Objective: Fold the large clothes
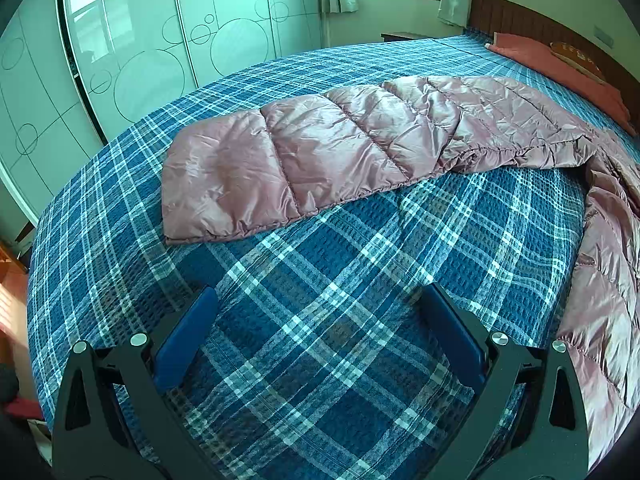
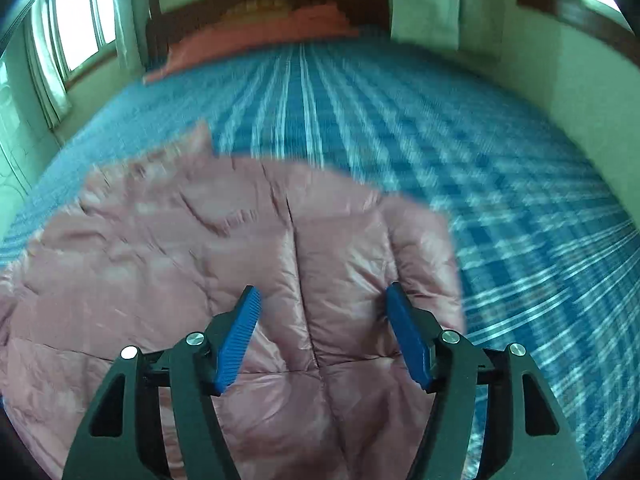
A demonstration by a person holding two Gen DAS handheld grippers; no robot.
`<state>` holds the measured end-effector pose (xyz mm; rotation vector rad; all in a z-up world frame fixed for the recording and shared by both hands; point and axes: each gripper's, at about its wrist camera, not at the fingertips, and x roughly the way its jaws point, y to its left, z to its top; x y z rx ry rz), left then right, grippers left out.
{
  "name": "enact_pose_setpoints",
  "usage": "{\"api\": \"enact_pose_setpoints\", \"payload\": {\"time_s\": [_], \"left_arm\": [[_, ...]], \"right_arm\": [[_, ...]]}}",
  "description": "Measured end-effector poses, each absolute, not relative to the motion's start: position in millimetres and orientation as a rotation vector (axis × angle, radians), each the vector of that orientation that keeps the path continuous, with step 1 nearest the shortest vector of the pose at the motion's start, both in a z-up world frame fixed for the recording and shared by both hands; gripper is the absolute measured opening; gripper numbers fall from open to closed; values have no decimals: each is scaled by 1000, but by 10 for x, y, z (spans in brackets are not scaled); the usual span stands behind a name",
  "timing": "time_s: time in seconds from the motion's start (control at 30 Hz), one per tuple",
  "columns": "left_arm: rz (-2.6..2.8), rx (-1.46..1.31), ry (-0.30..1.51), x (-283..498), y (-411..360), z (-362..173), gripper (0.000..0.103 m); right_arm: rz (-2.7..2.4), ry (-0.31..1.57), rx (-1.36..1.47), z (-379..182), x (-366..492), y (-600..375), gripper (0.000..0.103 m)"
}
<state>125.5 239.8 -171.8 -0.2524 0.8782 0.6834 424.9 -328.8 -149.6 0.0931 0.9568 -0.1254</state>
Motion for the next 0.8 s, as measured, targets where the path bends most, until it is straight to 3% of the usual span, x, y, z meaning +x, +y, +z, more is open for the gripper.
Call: {"api": "enact_pose_setpoints", "payload": {"time_s": [0.23, 0.43, 0.8], "left_arm": [[682, -256, 876, 1261, 2411, -1726, 101], [681, -259, 876, 1266, 2419, -1729, 101], [661, -301, 890, 1265, 2444, -1700, 101]], "right_arm": [[-75, 861, 89, -1177, 3637, -2969, 68], [-96, 891, 39, -1536, 3486, -2877, 69], [-92, 846, 123, -1268, 3154, -2952, 70]]}}
